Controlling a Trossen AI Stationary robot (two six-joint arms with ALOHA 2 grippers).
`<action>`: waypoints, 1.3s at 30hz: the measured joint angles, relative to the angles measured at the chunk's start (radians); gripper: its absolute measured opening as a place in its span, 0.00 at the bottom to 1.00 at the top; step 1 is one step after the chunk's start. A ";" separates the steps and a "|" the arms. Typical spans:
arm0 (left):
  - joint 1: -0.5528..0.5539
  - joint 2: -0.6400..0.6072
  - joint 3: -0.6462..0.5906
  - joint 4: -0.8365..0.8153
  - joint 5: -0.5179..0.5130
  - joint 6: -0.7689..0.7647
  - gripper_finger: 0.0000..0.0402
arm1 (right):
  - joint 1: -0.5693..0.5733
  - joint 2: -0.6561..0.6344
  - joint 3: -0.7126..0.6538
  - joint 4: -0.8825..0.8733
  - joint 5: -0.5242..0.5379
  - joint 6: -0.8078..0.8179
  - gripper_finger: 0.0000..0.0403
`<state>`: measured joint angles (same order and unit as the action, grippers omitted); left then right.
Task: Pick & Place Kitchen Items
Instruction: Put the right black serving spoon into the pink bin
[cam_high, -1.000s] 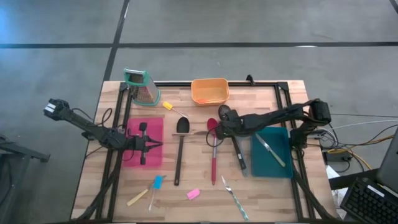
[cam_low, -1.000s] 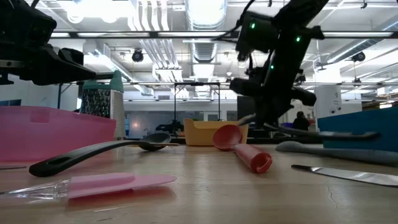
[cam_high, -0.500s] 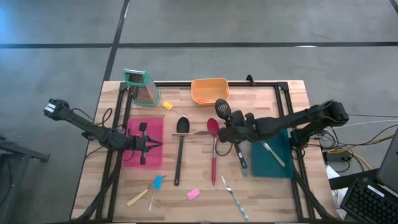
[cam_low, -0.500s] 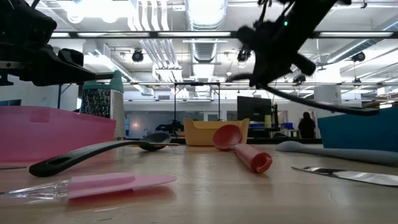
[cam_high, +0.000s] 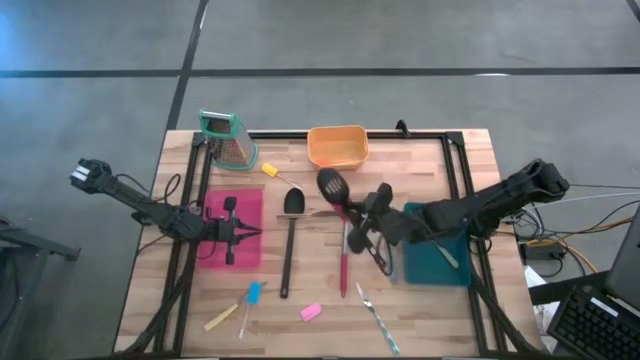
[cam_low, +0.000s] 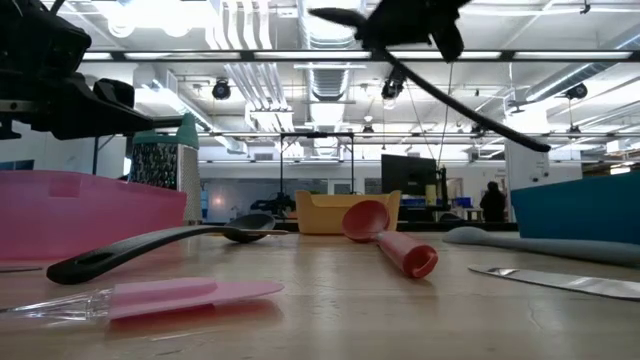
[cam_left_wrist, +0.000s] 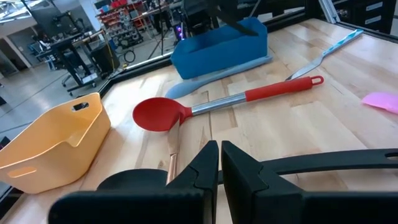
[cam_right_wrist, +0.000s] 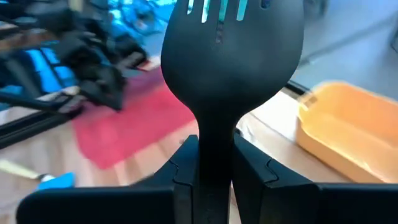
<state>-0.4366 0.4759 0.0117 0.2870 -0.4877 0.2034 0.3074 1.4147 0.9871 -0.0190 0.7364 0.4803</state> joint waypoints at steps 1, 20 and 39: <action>0.000 0.000 0.000 0.000 0.000 0.010 0.06 | 0.012 0.000 0.000 0.023 0.000 -0.027 0.13; 0.000 0.000 0.000 -0.006 0.000 0.086 0.06 | 0.180 0.004 -0.099 0.607 -0.120 -0.494 0.13; 0.003 0.063 0.000 0.375 0.218 -0.045 0.06 | 0.097 0.153 -0.267 1.281 -0.539 -0.725 0.13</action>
<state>-0.4335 0.5384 0.0120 0.6616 -0.2695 0.1589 0.4041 1.5673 0.7199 1.2619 0.1971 -0.2451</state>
